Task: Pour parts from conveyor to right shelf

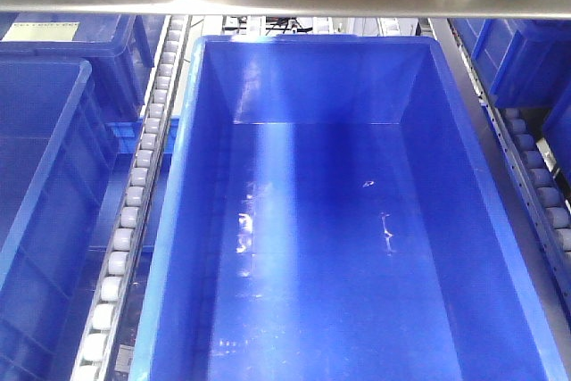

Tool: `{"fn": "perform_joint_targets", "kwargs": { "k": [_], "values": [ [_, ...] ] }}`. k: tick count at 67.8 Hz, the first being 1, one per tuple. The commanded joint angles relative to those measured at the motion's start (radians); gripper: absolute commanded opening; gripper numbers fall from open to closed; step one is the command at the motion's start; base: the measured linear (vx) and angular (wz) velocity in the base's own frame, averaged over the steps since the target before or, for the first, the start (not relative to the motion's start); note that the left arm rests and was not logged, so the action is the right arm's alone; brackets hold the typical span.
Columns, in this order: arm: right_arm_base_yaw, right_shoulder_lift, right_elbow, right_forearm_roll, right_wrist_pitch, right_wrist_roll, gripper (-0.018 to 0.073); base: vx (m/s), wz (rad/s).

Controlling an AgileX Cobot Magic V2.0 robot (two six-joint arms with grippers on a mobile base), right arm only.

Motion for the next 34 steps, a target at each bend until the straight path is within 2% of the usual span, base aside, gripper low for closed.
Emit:
{"fn": "perform_joint_targets", "kwargs": {
  "k": [1, 34],
  "values": [
    [0.039, 0.078, -0.085, -0.072, -0.069, 0.083, -0.0006, 0.0, 0.0],
    [0.452, 0.652, -0.511, -0.129, 0.231, 0.09, -0.0006, 0.0, 0.0]
  ]
}}
